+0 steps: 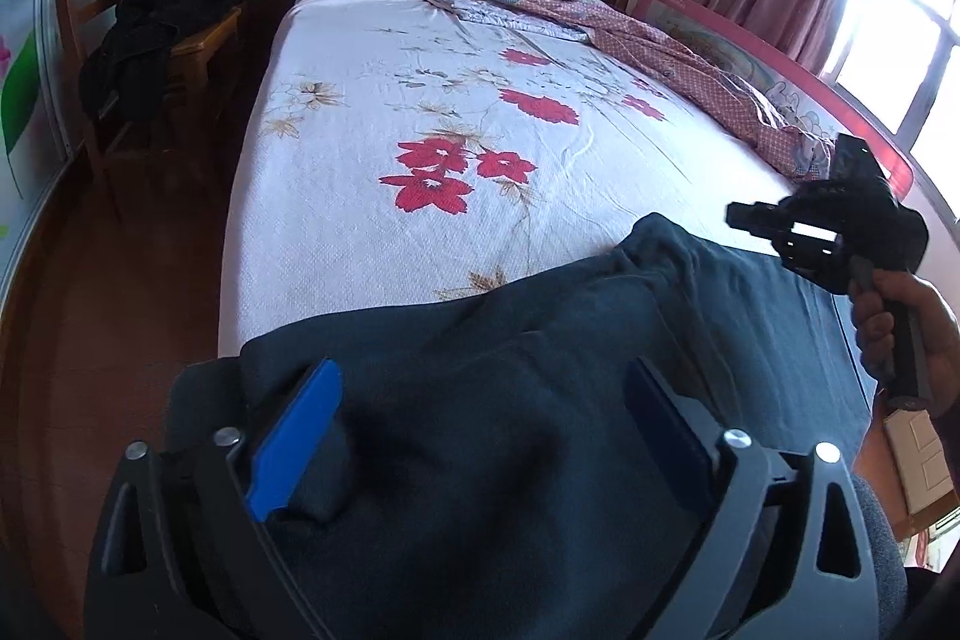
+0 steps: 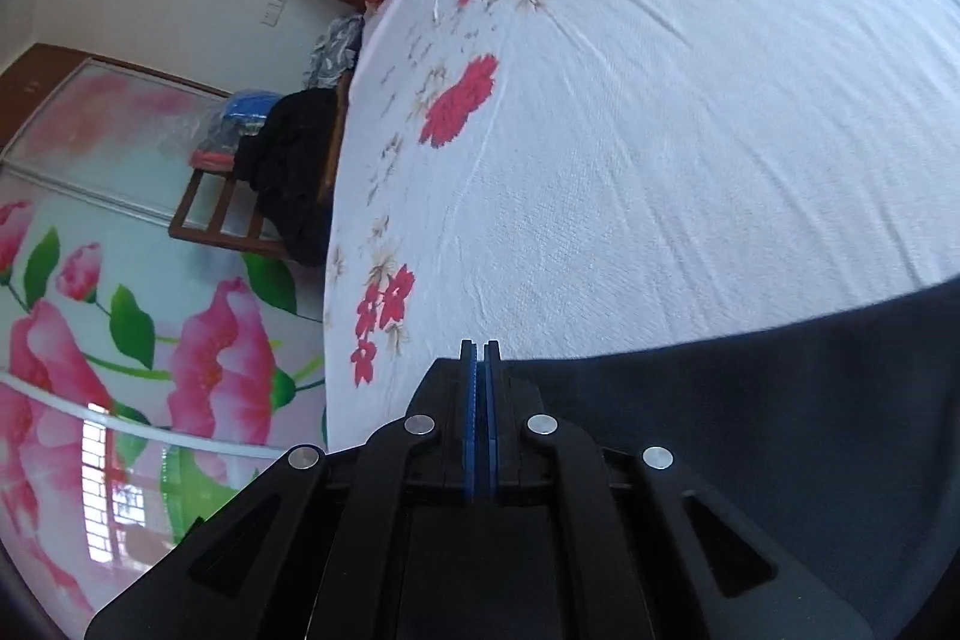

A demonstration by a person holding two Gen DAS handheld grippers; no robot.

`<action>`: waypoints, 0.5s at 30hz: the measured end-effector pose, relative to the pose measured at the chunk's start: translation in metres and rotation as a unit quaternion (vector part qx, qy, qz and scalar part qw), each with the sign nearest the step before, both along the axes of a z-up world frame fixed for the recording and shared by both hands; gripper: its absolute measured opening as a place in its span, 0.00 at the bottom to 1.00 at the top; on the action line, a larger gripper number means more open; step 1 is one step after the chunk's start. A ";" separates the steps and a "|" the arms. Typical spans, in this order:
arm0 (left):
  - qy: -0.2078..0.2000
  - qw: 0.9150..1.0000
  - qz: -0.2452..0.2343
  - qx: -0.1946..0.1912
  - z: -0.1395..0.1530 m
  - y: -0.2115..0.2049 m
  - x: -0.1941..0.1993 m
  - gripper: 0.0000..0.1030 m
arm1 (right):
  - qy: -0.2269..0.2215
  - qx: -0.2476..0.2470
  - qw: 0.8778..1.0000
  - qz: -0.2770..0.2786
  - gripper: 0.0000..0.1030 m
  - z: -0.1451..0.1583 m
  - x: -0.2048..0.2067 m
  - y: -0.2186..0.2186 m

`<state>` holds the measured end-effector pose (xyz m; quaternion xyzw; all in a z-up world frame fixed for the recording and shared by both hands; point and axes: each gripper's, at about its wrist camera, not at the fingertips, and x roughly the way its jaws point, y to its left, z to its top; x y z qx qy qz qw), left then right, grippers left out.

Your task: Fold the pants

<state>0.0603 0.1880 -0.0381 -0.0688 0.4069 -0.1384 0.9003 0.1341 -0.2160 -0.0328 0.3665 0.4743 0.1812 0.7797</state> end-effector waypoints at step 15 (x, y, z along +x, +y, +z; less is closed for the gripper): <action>0.033 0.995 -0.086 -0.024 0.031 -0.127 -0.080 0.98 | -0.041 0.037 0.880 -0.471 0.63 -0.019 -0.274 -0.372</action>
